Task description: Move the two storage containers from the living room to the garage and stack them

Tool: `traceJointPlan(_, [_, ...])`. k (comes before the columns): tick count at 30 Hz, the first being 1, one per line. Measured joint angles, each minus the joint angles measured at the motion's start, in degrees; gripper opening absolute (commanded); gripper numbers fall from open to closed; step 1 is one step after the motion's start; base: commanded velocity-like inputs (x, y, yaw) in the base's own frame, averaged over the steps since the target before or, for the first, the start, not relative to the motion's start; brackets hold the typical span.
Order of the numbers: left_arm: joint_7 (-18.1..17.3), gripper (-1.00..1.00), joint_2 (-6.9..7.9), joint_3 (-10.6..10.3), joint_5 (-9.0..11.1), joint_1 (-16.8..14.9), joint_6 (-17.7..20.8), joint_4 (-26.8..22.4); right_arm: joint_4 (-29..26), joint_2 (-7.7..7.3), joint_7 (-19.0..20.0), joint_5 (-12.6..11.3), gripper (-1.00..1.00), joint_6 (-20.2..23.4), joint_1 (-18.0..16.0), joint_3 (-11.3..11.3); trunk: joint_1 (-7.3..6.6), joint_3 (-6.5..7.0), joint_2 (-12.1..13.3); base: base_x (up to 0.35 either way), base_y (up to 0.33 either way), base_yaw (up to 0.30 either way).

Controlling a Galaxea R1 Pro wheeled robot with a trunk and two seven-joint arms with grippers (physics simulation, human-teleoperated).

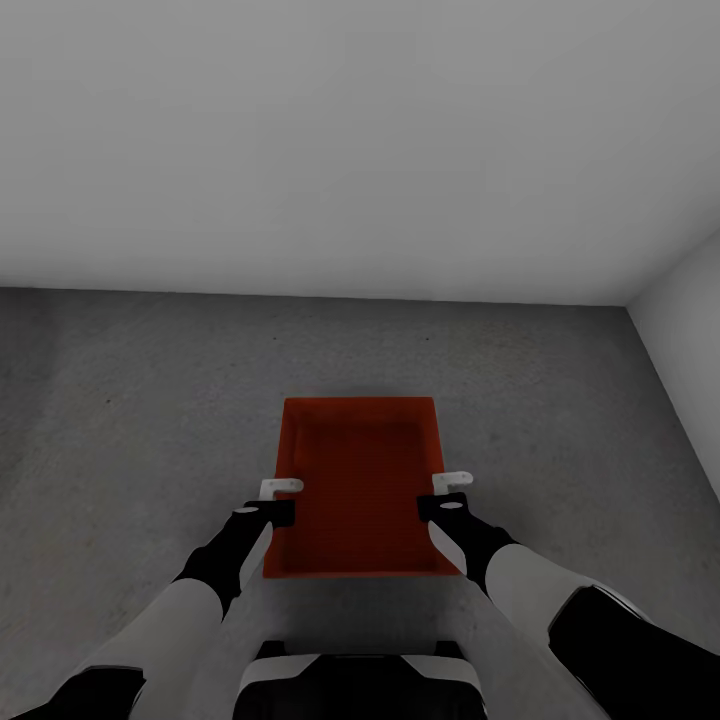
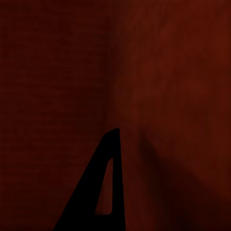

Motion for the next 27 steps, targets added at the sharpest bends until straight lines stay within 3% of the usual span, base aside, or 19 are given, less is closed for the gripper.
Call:
traceJointPlan(14, [0.0,-1.0,0.0,0.0,0.0,0.0,0.0,0.0,0.0,0.0,0.0,0.0,-1.0,0.0,0.0,0.0,0.0,0.0,0.0,0.0,0.0,0.0])
traceJointPlan(27, [0.0,-1.0,-0.03,0.0,0.0,0.0,0.0,0.0,0.0,-0.03,0.0,0.0,-1.0,0.0,0.0,0.0,2.86,-2.33,-5.2,0.0,0.0,0.0])
